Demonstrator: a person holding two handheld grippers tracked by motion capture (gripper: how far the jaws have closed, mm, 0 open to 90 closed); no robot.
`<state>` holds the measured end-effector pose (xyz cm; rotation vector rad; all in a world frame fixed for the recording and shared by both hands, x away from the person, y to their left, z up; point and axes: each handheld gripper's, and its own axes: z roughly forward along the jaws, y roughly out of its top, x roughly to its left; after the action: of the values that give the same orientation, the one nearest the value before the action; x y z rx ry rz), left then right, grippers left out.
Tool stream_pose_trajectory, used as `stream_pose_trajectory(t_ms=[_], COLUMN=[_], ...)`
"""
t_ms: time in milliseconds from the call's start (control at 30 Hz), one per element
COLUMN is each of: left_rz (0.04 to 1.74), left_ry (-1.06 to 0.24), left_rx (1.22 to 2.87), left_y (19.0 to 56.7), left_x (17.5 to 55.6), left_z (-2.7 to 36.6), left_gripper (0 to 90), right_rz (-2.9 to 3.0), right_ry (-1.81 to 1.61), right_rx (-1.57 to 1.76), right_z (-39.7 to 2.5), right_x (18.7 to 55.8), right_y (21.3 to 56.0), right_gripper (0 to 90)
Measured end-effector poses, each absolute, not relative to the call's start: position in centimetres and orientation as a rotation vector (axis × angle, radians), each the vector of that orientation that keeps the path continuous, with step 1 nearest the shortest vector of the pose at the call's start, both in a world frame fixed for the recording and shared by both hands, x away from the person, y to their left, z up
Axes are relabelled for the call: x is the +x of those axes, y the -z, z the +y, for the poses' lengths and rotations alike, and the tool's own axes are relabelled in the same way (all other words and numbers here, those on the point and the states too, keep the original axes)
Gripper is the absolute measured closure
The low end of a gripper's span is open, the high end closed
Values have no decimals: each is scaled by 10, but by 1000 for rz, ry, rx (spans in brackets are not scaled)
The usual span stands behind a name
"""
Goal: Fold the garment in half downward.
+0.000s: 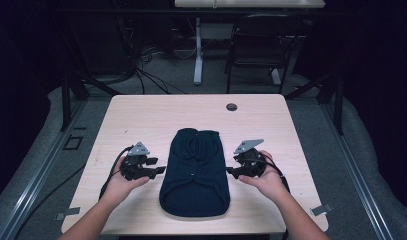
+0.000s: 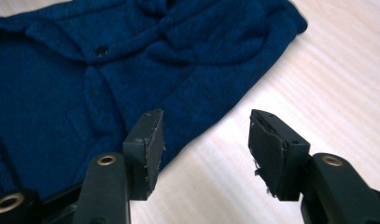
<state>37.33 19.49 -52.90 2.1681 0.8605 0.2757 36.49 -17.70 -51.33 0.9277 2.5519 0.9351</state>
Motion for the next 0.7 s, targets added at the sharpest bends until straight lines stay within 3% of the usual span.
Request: stream_pose_trajectory(t_ms=[433, 700], left_rz=[798, 810], left_ry=[-273, -298], left_rx=[2234, 2231], left_y=[510, 513], left_x=[410, 431], left_z=[168, 160], left_gripper=[602, 656], right_rz=[2602, 2601], right_ry=[-836, -823], right_rx=[868, 869], right_z=[-160, -151], right_x=[406, 427], right_y=[497, 497], right_gripper=[527, 629])
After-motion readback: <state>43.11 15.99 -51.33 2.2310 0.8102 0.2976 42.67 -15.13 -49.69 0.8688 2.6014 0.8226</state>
